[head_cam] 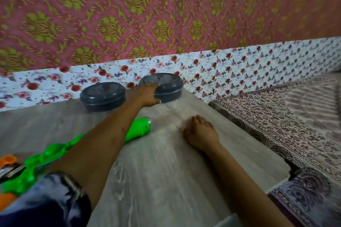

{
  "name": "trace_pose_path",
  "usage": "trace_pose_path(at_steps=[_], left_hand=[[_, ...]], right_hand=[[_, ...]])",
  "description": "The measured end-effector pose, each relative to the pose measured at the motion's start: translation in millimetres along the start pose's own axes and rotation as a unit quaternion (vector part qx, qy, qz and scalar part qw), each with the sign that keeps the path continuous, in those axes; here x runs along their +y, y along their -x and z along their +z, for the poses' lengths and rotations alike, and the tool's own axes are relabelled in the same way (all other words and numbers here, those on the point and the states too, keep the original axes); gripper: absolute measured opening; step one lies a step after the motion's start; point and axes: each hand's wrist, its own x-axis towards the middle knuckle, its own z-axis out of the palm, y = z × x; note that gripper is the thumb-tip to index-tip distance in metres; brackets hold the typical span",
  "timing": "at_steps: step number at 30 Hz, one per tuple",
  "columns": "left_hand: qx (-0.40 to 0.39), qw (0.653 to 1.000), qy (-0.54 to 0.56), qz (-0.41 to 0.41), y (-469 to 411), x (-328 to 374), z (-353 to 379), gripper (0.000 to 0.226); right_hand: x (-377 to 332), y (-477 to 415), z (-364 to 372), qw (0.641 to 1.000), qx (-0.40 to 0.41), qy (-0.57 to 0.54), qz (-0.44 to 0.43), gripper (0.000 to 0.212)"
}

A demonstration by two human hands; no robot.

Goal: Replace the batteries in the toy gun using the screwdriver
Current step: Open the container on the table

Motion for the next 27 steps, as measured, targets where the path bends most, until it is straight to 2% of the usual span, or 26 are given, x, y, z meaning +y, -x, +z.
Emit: trace_pose_path(at_steps=[3, 8, 10, 13, 18, 27], left_hand=[[-0.014, 0.998, -0.054, -0.011, -25, -2, 5, 0.077], [-0.031, 0.996, -0.082, -0.013, -32, 8, 8, 0.07], [-0.028, 0.994, -0.106, 0.0, -24, 17, 6, 0.063], [-0.018, 0.99, -0.133, 0.037, 0, 39, -3, 0.049], [-0.031, 0.992, -0.063, 0.102, 59, 88, -17, 0.044], [-0.029, 0.982, 0.067, 0.175, 171, 152, -27, 0.036]], right_hand=[[3, -6, 6, 1.0, -0.005, 0.02, -0.007, 0.068], [7, -10, 6, 1.0, 0.007, 0.011, -0.007, 0.069], [7, -8, 3, 1.0, 0.013, -0.014, -0.008, 0.069], [5, -3, -2, 0.993, 0.05, -0.109, 0.012, 0.07], [6, 35, -16, 0.981, 0.099, -0.164, 0.023, 0.081], [23, 145, -30, 0.981, 0.091, -0.17, 0.01, 0.089]])
